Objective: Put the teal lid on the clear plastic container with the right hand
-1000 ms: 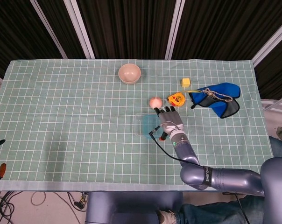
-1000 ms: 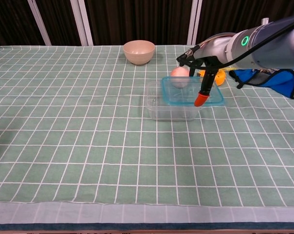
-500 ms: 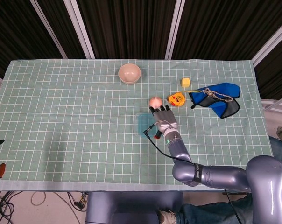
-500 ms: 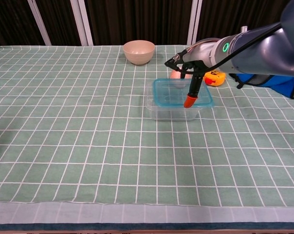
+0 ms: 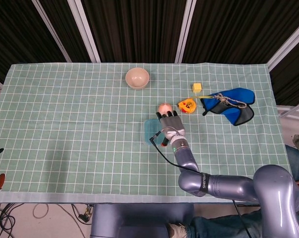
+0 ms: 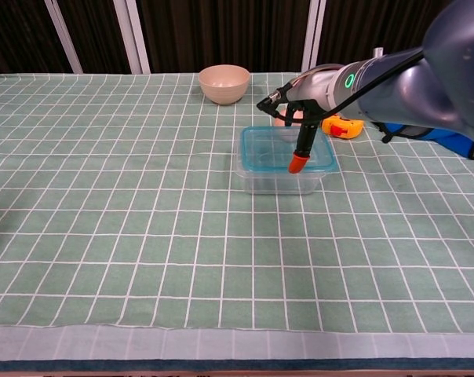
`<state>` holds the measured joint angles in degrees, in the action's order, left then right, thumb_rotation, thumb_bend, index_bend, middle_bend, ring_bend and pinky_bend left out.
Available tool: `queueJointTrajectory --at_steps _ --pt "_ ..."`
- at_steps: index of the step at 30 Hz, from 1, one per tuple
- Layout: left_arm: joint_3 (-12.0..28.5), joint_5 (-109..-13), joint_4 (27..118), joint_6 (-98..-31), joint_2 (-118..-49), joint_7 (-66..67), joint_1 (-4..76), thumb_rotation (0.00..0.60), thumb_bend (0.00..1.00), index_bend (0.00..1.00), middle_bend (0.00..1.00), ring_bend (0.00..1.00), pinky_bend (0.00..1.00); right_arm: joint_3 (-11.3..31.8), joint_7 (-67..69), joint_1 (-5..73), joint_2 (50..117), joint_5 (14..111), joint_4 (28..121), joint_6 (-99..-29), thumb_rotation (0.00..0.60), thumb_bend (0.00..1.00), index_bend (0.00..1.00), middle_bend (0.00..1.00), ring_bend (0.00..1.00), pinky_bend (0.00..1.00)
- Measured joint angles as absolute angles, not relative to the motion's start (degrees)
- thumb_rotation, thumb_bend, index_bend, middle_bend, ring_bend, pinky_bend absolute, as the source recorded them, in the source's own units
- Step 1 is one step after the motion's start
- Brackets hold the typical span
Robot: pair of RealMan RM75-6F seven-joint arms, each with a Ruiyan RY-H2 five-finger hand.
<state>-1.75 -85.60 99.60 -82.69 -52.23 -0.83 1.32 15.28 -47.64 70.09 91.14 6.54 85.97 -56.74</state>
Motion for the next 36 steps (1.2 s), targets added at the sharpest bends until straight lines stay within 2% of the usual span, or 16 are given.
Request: queueJointTrajectory --at_steps 36 --pt "-1.9 -85.3 99.8 -82.0 -51.7 -1.9 1.4 0.6 0.46 0.11 0.0 0.0 0.0 18.4 -53.4 71.4 95.9 2.6 85.6 -65.3 0.6 0.12 0.08 0.42 0.09 0.0"
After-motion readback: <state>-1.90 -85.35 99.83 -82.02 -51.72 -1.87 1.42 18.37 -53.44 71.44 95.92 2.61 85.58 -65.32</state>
